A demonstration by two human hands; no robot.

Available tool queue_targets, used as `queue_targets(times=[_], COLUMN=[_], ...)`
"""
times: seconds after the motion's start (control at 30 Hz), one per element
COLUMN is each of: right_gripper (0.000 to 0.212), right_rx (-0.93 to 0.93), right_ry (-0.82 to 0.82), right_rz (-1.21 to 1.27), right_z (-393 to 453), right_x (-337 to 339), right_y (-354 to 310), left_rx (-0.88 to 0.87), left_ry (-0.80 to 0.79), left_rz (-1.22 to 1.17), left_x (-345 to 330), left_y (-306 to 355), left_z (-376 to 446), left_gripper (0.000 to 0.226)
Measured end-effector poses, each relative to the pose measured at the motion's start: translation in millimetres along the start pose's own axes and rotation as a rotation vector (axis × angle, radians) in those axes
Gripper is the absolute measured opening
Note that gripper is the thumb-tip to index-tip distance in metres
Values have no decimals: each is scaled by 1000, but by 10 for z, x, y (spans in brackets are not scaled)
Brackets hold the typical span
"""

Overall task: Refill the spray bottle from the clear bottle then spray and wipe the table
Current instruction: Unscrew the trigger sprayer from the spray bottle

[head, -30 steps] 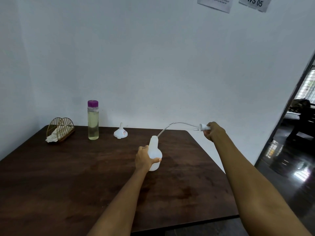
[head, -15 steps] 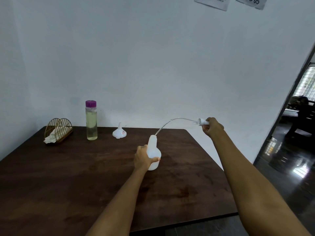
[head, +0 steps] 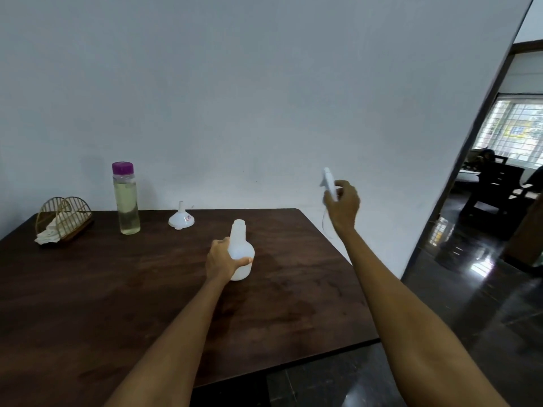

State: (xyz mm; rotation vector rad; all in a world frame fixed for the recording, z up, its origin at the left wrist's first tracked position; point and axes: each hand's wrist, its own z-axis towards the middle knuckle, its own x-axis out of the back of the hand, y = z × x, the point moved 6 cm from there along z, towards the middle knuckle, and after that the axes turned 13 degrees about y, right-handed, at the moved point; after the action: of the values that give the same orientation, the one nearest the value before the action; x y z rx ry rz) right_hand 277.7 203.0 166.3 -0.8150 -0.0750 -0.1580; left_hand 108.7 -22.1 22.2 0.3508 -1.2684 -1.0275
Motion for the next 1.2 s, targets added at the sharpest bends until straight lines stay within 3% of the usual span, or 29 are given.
queue_targets(times=[0.17,0.27,0.5,0.57,0.67,0.73,1.07,1.2], right_gripper=[33,29,32,27,40,37,31,47], right_rx=[485,556,480,362,115,47,37,-10], right_ry=[-412,-565,-686,-710,-796,-829,-886,-858], right_rz=[-477,-687,-935,-961,-868,-858,-888,-840], right_z=[-555,-943,-1454,-1399,-1218,-1092,-1042,-1045], right_x=[-578,-824,-959,-952,-985,-994,-809,-801], right_y=[-55,150,724,759,722,666,875,860], left_rx=[-6,-16,-23,-23,-17,-14,-14,-12], left_ry=[-2,-1,21,27,24,20,24,15], left_rz=[-27,-44,-69,-65,-62,-71,-79,-70], left_x=[-4,-11,-46,-48,-47,-46,-32,-29], left_y=[-13,-19,-66,-69,-73,-76,-60,-59], left_z=[3,8,34,39,39,35,28,25], left_gripper=[65,63,64,65,68,70,66,66])
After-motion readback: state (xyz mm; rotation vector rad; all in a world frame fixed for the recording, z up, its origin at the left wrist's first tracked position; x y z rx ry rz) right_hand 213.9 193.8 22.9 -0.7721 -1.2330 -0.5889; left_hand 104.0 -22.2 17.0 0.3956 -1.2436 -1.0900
